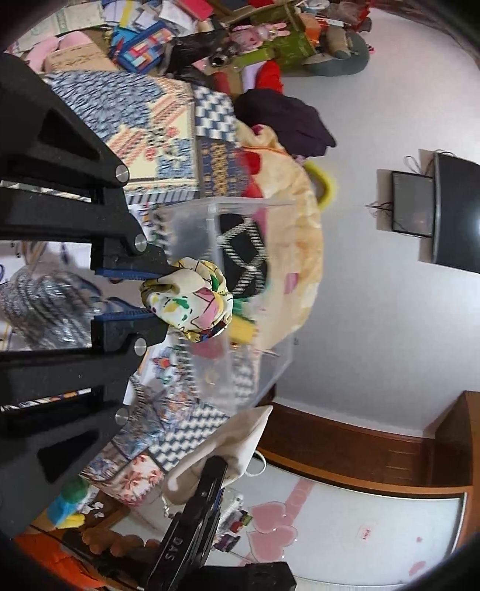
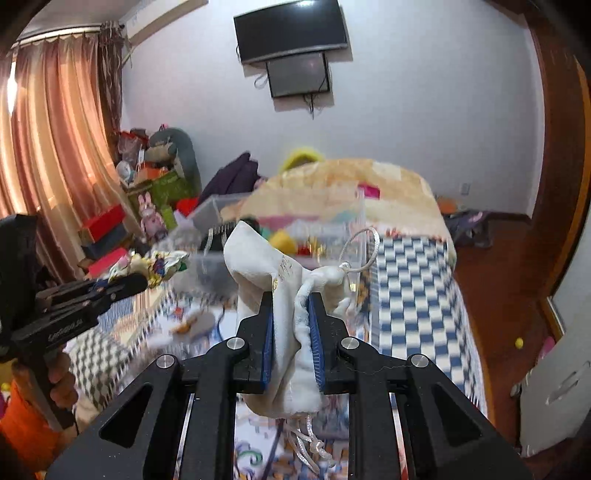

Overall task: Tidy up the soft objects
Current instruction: 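Carry the white bag and floral scrunchie over the clear box with both tools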

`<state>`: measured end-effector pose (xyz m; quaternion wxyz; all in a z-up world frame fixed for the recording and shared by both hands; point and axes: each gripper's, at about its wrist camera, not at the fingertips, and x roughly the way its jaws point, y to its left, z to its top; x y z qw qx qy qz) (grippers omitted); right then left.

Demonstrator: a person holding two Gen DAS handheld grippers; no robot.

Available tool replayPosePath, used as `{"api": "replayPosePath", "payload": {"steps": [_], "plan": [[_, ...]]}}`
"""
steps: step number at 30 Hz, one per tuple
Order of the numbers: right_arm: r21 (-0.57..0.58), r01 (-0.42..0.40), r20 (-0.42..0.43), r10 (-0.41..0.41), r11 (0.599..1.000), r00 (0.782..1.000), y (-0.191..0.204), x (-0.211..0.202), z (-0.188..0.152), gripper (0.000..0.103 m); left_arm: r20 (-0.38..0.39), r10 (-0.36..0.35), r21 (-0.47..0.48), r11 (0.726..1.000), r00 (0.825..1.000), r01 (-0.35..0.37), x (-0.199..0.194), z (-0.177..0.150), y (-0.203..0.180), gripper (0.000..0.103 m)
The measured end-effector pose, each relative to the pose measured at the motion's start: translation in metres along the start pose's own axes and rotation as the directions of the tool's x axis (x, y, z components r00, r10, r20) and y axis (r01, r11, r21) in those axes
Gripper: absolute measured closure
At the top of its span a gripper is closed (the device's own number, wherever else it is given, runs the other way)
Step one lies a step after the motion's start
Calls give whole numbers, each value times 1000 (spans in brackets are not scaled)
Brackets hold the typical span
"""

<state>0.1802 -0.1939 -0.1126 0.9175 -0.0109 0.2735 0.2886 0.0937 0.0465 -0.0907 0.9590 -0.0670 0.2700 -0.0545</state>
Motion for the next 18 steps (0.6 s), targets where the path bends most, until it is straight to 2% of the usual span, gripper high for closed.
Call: {"api": "replayPosePath", "payload": {"steps": [9, 18], "plan": [[-42, -1, 74, 5, 999, 997, 12, 15, 44, 87, 79, 27, 4, 1000, 997, -28, 1, 37, 2, 90], [-59, 33, 91, -27, 998, 995, 14, 35, 66, 87, 74, 39, 7, 999, 996, -40, 33, 60, 7, 90]]}}
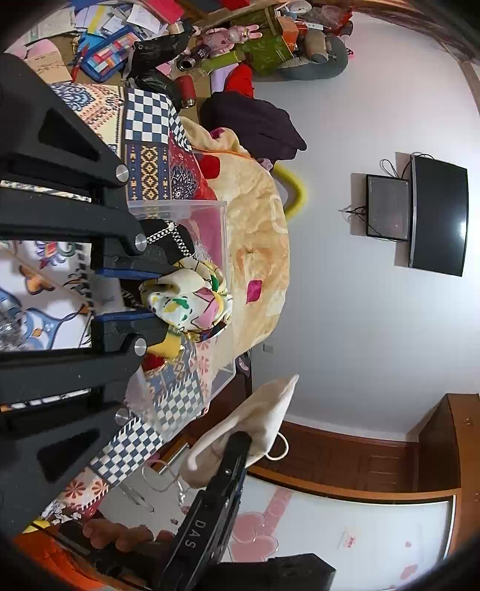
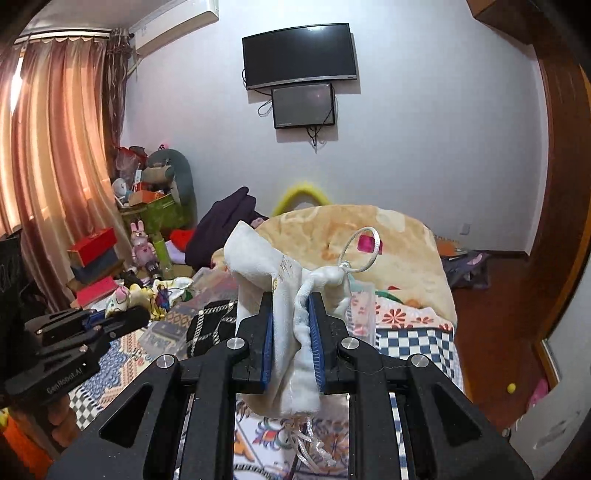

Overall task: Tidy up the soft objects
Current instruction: 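Carry the white bag and floral scrunchie over the clear box with both tools, then open both tools to drop the white bag and scrunchie into the box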

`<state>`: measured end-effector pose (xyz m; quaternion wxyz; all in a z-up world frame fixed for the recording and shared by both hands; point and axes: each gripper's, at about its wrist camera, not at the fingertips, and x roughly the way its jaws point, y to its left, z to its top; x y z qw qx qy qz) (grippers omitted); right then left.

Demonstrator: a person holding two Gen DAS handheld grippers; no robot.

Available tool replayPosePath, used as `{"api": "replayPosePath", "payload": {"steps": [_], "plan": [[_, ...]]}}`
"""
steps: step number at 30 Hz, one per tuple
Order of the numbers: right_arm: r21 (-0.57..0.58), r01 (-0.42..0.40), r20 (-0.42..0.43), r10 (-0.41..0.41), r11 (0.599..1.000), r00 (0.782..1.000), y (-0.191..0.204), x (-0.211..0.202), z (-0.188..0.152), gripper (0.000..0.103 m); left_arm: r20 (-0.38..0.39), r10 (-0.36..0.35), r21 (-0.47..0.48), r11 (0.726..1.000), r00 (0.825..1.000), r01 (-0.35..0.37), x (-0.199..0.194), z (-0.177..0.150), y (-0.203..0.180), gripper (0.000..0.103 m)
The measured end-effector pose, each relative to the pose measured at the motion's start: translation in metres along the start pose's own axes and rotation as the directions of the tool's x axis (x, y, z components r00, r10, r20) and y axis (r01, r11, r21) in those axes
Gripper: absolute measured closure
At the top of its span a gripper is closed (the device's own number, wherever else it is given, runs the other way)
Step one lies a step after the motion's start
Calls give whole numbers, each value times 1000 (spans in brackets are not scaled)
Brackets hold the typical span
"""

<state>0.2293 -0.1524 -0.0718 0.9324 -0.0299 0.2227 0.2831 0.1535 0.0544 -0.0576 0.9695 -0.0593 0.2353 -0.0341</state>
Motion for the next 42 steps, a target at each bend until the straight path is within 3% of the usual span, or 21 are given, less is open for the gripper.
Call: {"api": "replayPosePath", "payload": {"steps": [13, 26, 32, 37, 41, 42], "plan": [[-52, 70, -89, -74, 996, 993, 0, 42, -6, 87, -109, 39, 5, 999, 993, -39, 58, -4, 10, 90], [-92, 94, -241, -113, 991, 964, -3, 87, -18, 86, -191, 26, -16, 999, 981, -29, 87, -11, 14, 89], [-112, 91, -251, -117, 989, 961, 1, 79, -19, 79, -204, 27, -12, 999, 979, -30, 85, -11, 11, 61], [-121, 80, -216, -105, 989, 971, -1, 63, -19, 62, -187, 27, 1, 1000, 982, -28, 69, -12, 7, 50], [-104, 41, -190, -61, 994, 980, -1, 43, -17, 59, -139, 62, 8, 998, 988, -62, 46, -13, 3, 33], [-96, 31, -184, -49, 995, 982, 0, 40, -16, 54, -121, 69, 15, 998, 990, -68, 37, -13, 2, 29]]}}
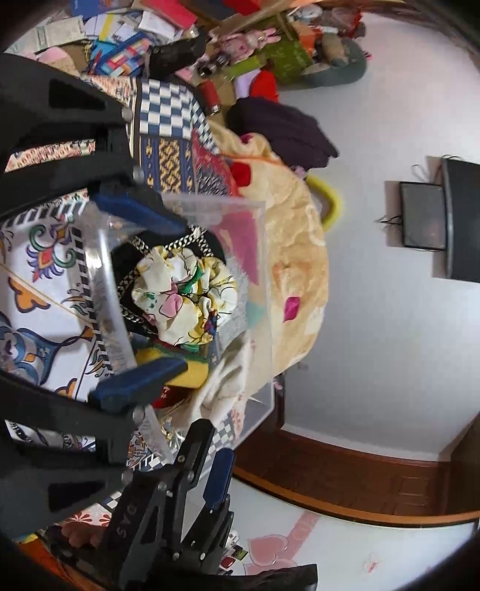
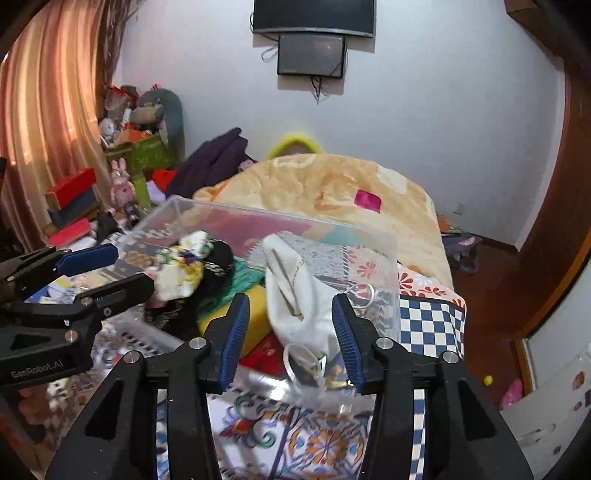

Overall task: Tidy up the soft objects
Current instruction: 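Open both tools to drop the white bag and scrunchie into the box, then grasp the braided black-white cord with the right tool while the left tool grasps the bagged silver scrubbers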

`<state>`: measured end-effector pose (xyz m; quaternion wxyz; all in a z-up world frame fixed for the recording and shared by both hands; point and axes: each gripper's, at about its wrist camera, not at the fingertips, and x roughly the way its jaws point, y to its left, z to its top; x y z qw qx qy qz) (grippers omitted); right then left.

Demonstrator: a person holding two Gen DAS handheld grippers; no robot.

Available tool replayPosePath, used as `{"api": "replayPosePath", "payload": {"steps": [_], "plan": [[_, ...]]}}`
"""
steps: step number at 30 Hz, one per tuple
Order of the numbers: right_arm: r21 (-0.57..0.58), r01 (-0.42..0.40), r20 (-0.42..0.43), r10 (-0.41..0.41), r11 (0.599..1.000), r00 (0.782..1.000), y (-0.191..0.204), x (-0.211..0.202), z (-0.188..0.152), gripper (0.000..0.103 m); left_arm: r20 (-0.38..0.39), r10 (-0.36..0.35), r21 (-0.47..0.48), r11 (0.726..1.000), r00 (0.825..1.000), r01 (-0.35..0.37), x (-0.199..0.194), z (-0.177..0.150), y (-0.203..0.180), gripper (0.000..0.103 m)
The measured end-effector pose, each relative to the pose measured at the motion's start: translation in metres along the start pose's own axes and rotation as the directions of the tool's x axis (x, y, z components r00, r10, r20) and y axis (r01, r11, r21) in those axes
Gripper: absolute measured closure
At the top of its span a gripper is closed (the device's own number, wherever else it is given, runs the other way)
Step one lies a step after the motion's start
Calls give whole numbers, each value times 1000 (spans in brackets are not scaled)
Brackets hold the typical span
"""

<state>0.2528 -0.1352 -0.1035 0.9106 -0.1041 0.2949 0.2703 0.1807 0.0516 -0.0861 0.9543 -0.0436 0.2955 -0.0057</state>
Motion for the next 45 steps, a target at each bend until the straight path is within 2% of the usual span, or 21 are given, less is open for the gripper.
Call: {"api": "replayPosePath", "payload": {"steps": [1, 3, 7, 8, 12, 20, 26, 32, 34, 38, 42, 43, 45], "plan": [[9, -14, 11, 14, 1000, 1000, 0, -6, 0, 49, 13, 3, 6, 1000, 1000, -3, -6, 0, -1, 27], [20, -33, 37, 32, 999, 999, 1, -16, -2, 45, 34, 0, 18, 1000, 999, -1, -19, -2, -2, 26], [17, -49, 70, 48, 999, 996, 7, -35, -12, 31, 62, -7, 36, 999, 998, 5, -40, -7, -5, 13], [15, -54, 77, 52, 998, 996, 9, -39, -16, 30, 67, -7, 40, 999, 998, 4, -44, -9, -5, 12], [-8, -66, 63, 66, 998, 996, 21, -44, -32, 29, 52, -20, 40, 999, 998, 18, -53, -22, -5, 5], [36, -85, -21, 86, 996, 996, 25, -33, -72, 29, -54, -67, 31, 997, 996, 69, -48, -61, -5, 5], [72, -135, -113, 143, 988, 983, 28, -20, -100, 29, -151, -81, 30, 996, 985, 86, -34, -95, -10, 5], [60, -163, -156, 170, 985, 973, 39, -12, -112, 29, -171, -107, 7, 994, 980, 110, -32, -110, -12, 5], [28, -145, -153, 147, 989, 977, 44, -11, -114, 28, -185, -109, 8, 994, 977, 112, -28, -114, -12, 5], [-10, -115, -142, 112, 993, 984, 49, -11, -118, 32, -193, -96, -1, 995, 976, 98, -22, -119, -11, 5], [-60, -62, -120, 54, 996, 991, 52, -11, -121, 54, -185, -77, 13, 997, 980, 81, -20, -122, -11, 5], [-60, -68, -115, 61, 996, 992, 52, -11, -121, 61, -184, -79, 15, 996, 980, 83, -19, -123, -11, 6], [-54, -61, -107, 55, 997, 993, 49, -11, -120, 70, -176, -80, 23, 996, 981, 86, -20, -125, -13, 11]]}}
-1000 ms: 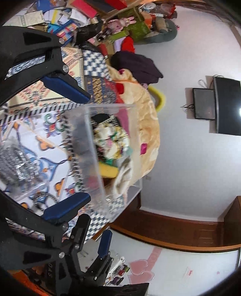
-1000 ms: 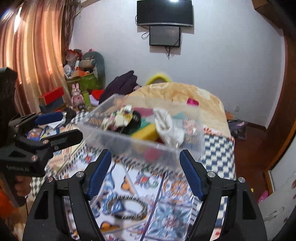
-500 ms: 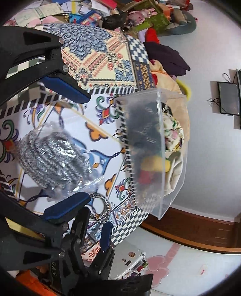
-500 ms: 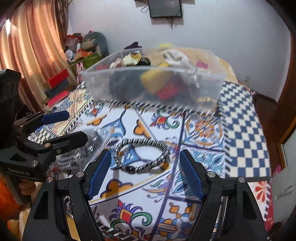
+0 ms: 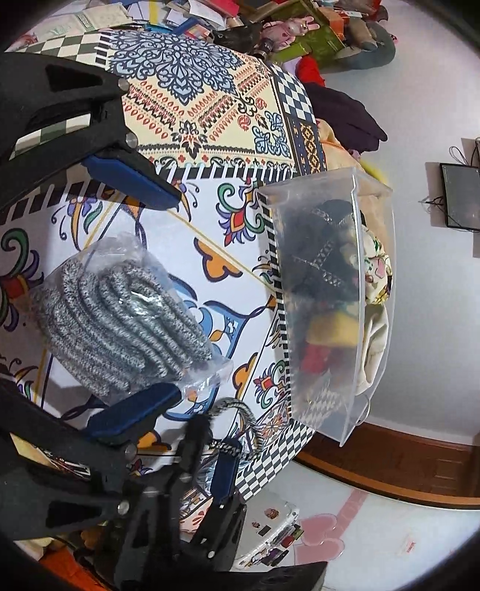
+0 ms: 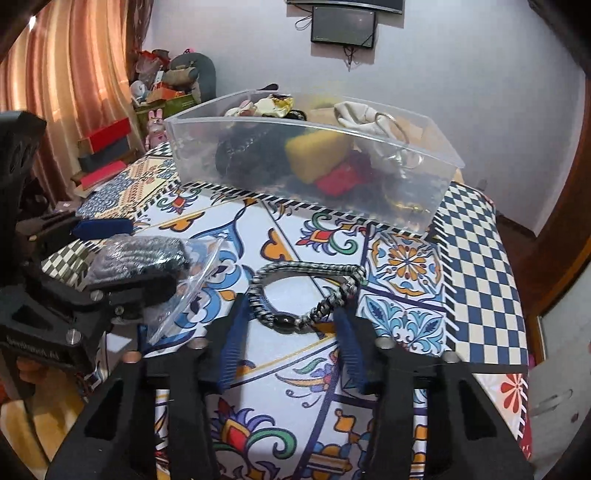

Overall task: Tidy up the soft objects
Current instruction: 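Grasp the braided black-white cord with the right tool while the left tool grasps the bagged silver scrubbers, then carry the cord and bagged scrubbers over the clear box with both tools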

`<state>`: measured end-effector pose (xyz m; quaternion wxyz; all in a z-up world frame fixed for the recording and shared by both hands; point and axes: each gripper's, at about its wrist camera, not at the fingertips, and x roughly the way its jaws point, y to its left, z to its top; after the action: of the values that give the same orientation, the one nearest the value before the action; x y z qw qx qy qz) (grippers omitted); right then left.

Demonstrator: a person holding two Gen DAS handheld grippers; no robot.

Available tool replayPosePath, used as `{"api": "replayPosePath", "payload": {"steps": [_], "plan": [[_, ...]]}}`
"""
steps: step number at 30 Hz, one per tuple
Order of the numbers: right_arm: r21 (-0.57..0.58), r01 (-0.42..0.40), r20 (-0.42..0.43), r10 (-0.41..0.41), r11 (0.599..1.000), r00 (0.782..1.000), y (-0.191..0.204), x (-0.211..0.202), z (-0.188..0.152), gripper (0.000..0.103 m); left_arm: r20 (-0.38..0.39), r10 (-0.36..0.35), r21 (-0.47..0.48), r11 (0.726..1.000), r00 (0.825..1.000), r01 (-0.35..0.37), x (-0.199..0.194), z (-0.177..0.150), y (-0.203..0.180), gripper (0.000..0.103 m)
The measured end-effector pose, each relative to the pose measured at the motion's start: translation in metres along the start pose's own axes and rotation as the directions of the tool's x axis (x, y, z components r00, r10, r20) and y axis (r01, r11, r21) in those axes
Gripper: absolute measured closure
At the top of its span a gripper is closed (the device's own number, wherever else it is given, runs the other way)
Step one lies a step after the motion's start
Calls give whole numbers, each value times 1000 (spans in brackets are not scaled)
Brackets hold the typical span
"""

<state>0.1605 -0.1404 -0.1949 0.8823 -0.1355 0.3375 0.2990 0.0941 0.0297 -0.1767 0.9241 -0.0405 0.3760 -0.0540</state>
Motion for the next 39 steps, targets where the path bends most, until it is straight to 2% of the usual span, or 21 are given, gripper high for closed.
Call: {"api": "replayPosePath", "payload": {"steps": [2, 4, 7, 13, 23, 31, 35, 39], "plan": [[13, 2, 6, -2, 1000, 1000, -3, -1, -1, 77, 9, -7, 10, 1000, 1000, 7, -1, -1, -2, 18], [23, 3, 10, -3, 1000, 1000, -5, -2, 0, 86, 11, -29, 12, 1000, 1000, 29, -4, -2, -3, 32], [46, -14, 11, 13, 999, 1000, -9, -3, 0, 90, 8, -69, 27, 997, 998, 69, -7, -2, -7, 50], [67, -46, 24, 45, 997, 999, -15, -10, 3, 91, 17, -93, 33, 995, 996, 92, -13, 4, -11, 67], [74, -30, 117, 22, 997, 993, -32, -36, 30, 91, 106, -51, 17, 999, 993, 49, -41, 38, 6, 71], [83, -22, 207, 5, 996, 978, -42, -45, 70, 91, 225, 24, 33, 999, 974, -32, -56, 87, 12, 71], [71, -13, 218, -3, 997, 976, -40, -37, 93, 91, 252, 54, 28, 998, 966, -63, -48, 110, 17, 71], [59, -35, 218, 22, 998, 976, -33, -23, 111, 91, 244, 46, 5, 999, 969, -49, -32, 129, 23, 71]]}}
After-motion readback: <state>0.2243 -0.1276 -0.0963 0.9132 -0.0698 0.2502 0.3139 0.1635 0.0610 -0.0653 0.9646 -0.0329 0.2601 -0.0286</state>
